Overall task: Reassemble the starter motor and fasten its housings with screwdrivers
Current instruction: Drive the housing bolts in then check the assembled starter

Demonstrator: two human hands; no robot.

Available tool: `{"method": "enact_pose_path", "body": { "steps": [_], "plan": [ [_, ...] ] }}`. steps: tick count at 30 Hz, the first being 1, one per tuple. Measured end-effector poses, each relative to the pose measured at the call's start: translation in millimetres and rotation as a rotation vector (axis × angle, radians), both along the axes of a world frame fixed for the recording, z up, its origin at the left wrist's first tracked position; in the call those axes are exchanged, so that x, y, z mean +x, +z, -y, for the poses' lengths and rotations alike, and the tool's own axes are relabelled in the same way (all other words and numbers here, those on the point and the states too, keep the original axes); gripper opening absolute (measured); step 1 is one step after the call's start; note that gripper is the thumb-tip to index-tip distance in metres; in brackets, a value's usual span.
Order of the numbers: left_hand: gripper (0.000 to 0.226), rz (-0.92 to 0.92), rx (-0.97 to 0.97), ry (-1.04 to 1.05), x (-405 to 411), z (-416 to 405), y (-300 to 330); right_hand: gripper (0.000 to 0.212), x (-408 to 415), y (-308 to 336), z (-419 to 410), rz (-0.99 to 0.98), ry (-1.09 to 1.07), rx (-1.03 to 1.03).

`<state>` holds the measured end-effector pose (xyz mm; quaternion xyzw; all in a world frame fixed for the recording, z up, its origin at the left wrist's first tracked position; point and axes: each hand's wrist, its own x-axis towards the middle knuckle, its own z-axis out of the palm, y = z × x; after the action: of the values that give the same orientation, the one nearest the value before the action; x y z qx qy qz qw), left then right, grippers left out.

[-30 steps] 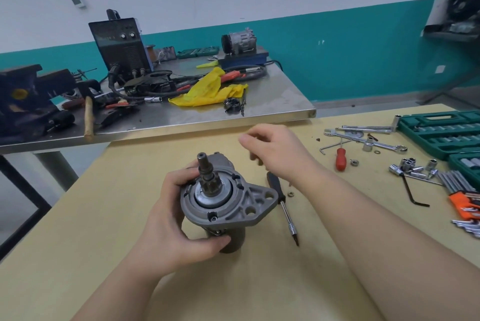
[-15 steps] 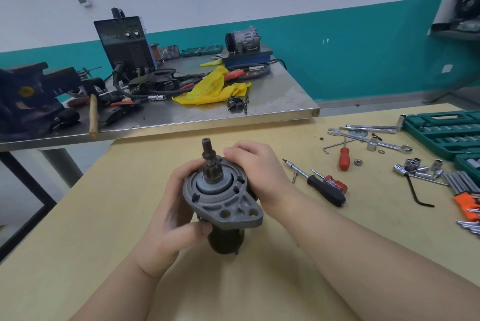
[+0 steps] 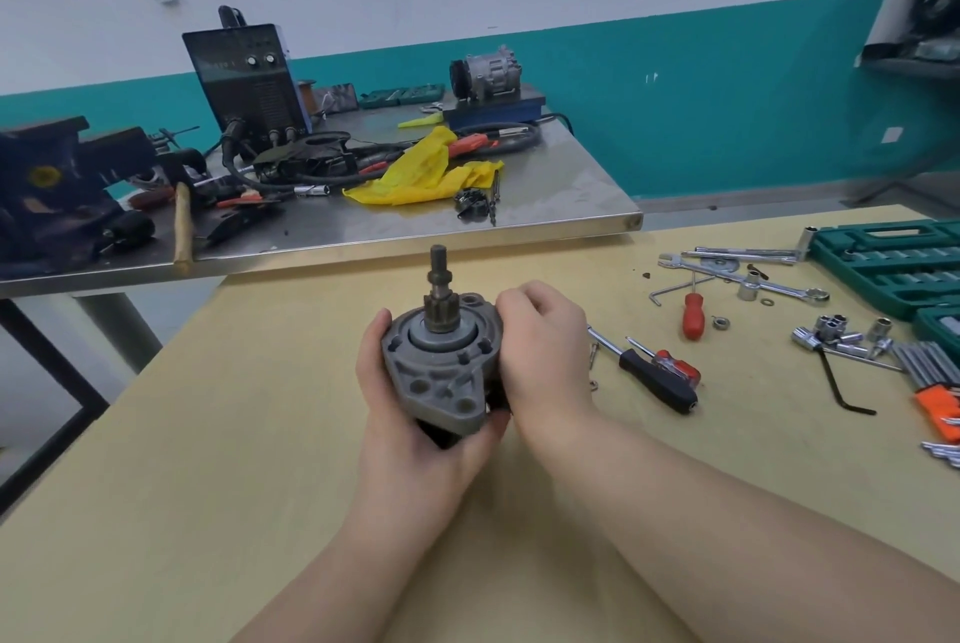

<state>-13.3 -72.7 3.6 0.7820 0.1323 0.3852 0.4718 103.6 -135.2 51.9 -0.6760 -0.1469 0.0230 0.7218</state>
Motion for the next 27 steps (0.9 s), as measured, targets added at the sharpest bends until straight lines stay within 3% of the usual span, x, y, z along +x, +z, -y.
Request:
{"method": "enact_pose_path", "body": {
  "steps": [3, 5, 6, 8, 11, 15, 17, 20, 27],
  "plan": [
    [0.103, 0.036, 0.015, 0.067, 1.3, -1.1, 6.7, 0.022, -5.9, 1.7, 0.5, 0.123, -0.012, -0.019],
    [0.070, -0.053, 0.144, 0.078, -1.5, -5.1, 11.5, 0.023, -7.6, 3.4, 1.7, 0.183, 0.016, -0.060],
    [0.048, -0.083, 0.203, 0.073, -3.6, -8.7, 11.5, 0.026, -5.9, 6.0, 3.3, 0.213, 0.055, -0.091],
    [0.030, -0.042, 0.139, 0.020, -6.7, -16.2, 11.0, 0.040, 4.3, 15.7, 8.7, 0.285, 0.169, -0.179],
    [0.044, 0.046, 0.013, -0.076, -8.0, -28.7, 2.8, 0.057, 36.6, 34.3, 19.6, 0.346, 0.200, -0.382],
    [0.063, 0.106, -0.195, -0.209, -7.3, -38.1, -8.2, 0.022, 90.2, 30.7, 42.0, 0.461, -0.023, -1.136],
    [0.069, 0.111, -0.266, -0.260, -6.8, -42.2, -13.2, 0.010, 103.9, 19.6, 49.5, 0.405, 0.006, -1.349],
    [0.078, 0.138, -0.388, -0.338, -8.1, -45.8, -13.2, 0.015, 113.7, 3.3, 52.6, 0.383, 0.052, -1.459],
    [0.073, 0.188, -0.433, -0.391, -12.3, -48.2, -8.3, 0.017, 108.8, -10.7, 45.1, 0.506, 0.072, -1.549]
  ]
}}
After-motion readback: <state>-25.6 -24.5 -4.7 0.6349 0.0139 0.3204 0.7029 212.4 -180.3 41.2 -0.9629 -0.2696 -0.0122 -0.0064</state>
